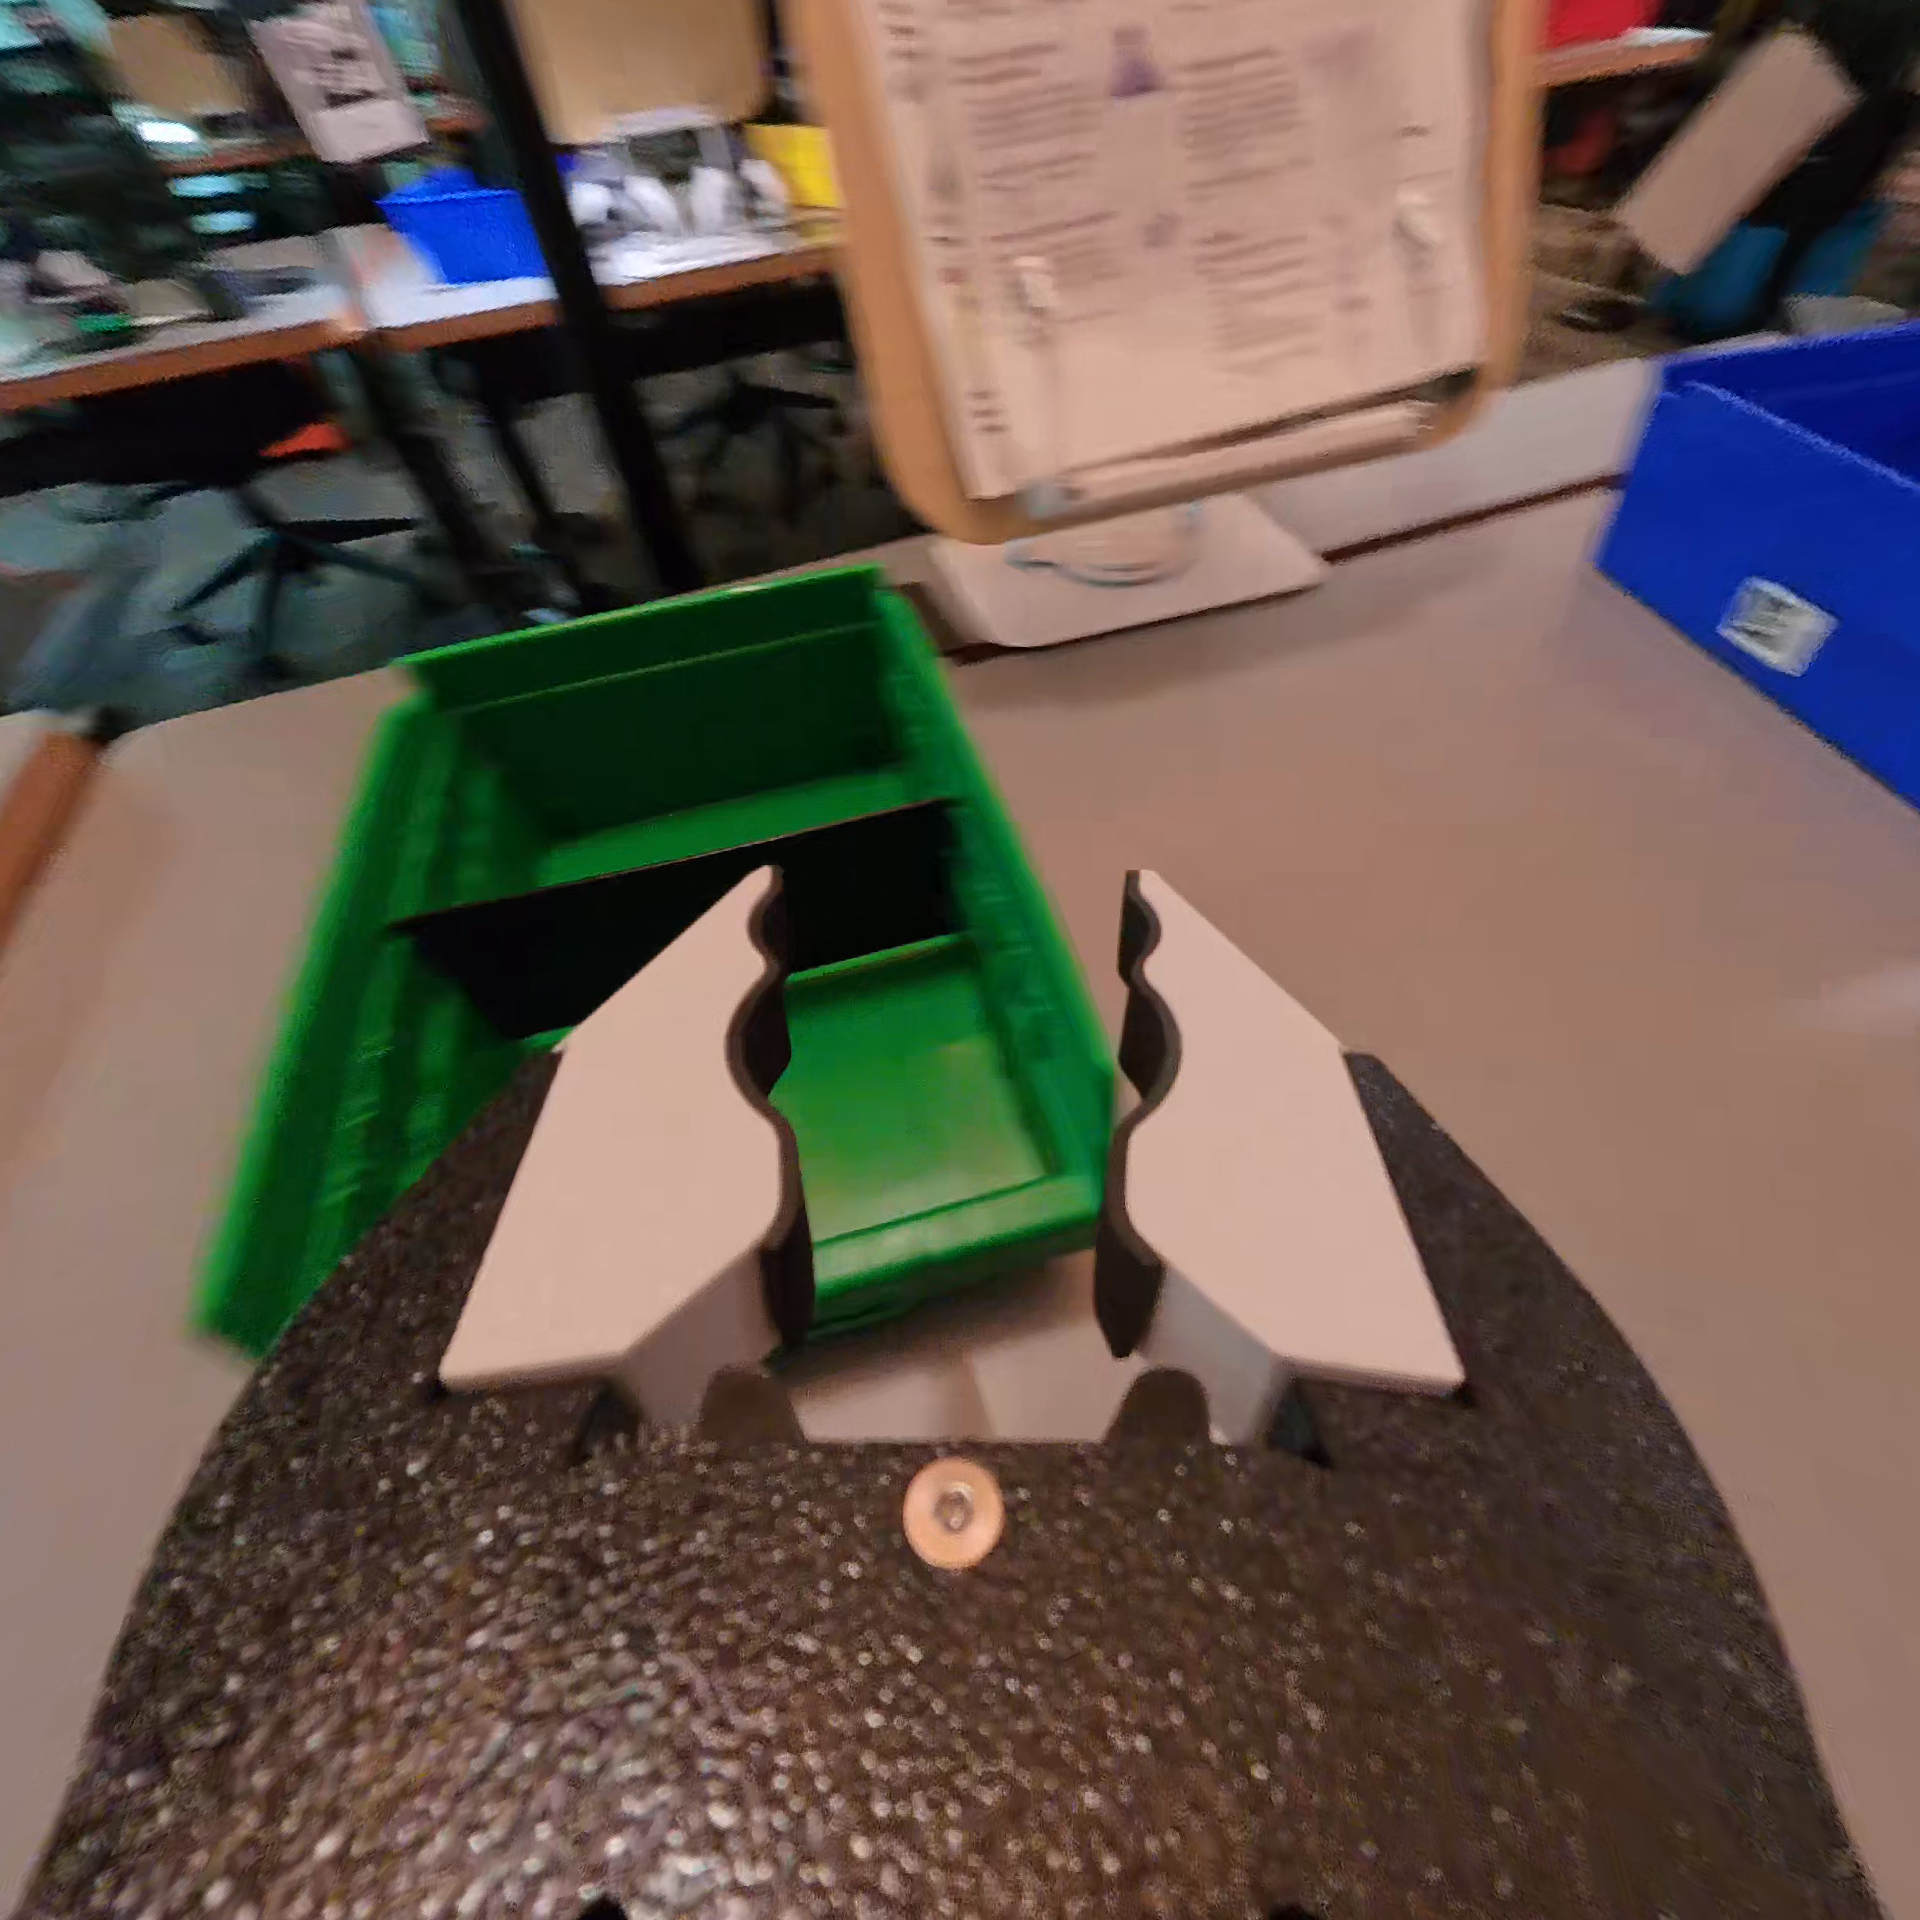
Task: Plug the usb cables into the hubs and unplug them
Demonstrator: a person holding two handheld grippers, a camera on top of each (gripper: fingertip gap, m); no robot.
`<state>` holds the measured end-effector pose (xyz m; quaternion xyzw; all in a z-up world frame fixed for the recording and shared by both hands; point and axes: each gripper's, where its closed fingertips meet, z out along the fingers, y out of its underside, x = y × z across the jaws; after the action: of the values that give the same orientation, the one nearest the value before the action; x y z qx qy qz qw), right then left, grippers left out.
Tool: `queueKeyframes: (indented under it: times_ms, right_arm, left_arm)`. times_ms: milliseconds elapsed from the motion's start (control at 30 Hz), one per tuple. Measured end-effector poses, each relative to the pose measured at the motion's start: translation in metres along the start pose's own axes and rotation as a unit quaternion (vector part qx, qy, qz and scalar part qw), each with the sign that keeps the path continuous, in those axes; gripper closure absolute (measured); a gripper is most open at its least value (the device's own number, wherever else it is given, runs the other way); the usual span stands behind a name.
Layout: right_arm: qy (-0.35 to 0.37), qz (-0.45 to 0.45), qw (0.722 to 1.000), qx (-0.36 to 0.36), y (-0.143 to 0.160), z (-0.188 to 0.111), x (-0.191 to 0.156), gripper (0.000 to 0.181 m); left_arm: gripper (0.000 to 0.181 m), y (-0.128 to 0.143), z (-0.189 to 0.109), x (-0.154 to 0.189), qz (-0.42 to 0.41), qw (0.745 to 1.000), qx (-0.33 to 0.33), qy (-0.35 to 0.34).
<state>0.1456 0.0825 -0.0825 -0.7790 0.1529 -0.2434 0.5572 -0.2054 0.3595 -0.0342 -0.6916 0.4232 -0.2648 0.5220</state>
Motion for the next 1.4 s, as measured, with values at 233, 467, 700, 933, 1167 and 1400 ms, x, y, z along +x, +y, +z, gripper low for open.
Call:
queueKeyframes:
  times_ms: [233,467,700,933,1167,1400]
  right_arm:
    - [-0.064,0.028,0.995,-0.069,0.026,0.024,-0.042,0.102]
    - [0.053,-0.036,0.996,-0.066,0.028,0.042,-0.028,0.162]
    - [0.033,-0.03,0.998,-0.039,0.025,0.006,-0.07,0.177]
    - [-0.018,-0.067,0.998,-0.005,0.016,-0.024,-0.145,0.168]
    - [-0.113,-0.103,0.988,0.009,0.007,-0.046,-0.218,0.16]
    - [-0.159,-0.115,0.98,0.018,0.005,-0.057,-0.244,0.152]
  left_arm:
    - [0.102,0.049,-0.05,-0.165,-0.024,0.969,-0.014,-0.247]
    - [0.097,0.107,-0.022,-0.187,-0.074,0.977,-0.027,-0.199]
    - [0.118,0.09,0.001,-0.168,-0.068,0.988,0.056,-0.125]
    - [0.17,0.092,0.008,-0.166,-0.062,0.988,0.058,-0.127]
    - [0.17,0.094,0.0,-0.141,-0.09,0.995,0.029,-0.024]
    - [0.137,0.086,0.011,-0.141,-0.083,0.993,0.042,-0.074]
